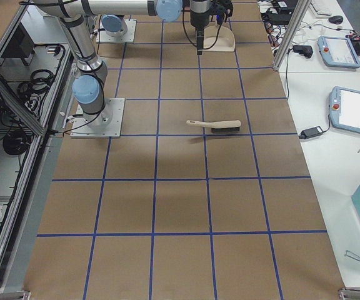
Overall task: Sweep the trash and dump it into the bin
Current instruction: 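Bring the empty dustpan back and set it on the table with the left gripper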
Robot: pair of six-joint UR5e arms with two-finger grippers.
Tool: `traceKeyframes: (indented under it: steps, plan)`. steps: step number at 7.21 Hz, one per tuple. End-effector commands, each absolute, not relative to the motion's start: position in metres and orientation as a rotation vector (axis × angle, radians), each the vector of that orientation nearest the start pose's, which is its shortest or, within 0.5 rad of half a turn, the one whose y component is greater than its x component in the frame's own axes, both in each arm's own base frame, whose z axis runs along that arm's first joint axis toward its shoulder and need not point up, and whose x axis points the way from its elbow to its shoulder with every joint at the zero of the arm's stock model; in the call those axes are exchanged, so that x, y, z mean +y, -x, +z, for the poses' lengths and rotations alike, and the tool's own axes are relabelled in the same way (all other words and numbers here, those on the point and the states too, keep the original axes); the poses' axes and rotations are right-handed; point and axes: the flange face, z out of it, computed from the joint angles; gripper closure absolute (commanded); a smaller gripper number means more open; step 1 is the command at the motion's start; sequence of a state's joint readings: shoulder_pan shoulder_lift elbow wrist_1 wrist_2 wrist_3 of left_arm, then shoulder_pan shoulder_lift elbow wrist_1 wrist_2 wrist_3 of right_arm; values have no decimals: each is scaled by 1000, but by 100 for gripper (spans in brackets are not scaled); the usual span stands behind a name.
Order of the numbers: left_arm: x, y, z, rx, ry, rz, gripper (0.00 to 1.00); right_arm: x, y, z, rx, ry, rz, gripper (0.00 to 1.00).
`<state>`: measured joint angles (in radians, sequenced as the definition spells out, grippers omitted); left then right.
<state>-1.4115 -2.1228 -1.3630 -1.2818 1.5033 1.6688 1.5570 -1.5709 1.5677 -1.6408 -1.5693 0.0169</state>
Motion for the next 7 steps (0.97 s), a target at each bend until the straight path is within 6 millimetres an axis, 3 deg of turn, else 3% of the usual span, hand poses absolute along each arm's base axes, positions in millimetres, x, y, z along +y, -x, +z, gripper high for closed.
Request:
traceKeyframes:
  steps: [1, 3, 5, 7]
  plan:
    - [-679, 41, 349, 2543, -1970, -90, 0, -501, -127, 497, 3137, -48, -116, 0]
    - [-658, 57, 390, 2763, -1641, -93, 0, -501, -127, 497, 3137, -48, -116, 0]
    - [-641, 57, 429, 2968, -1139, -137, 0, -501, -127, 497, 3137, -48, -116, 0]
    - [-615, 57, 453, 3083, -811, -74, 0, -501, -127, 497, 3137, -48, -116, 0]
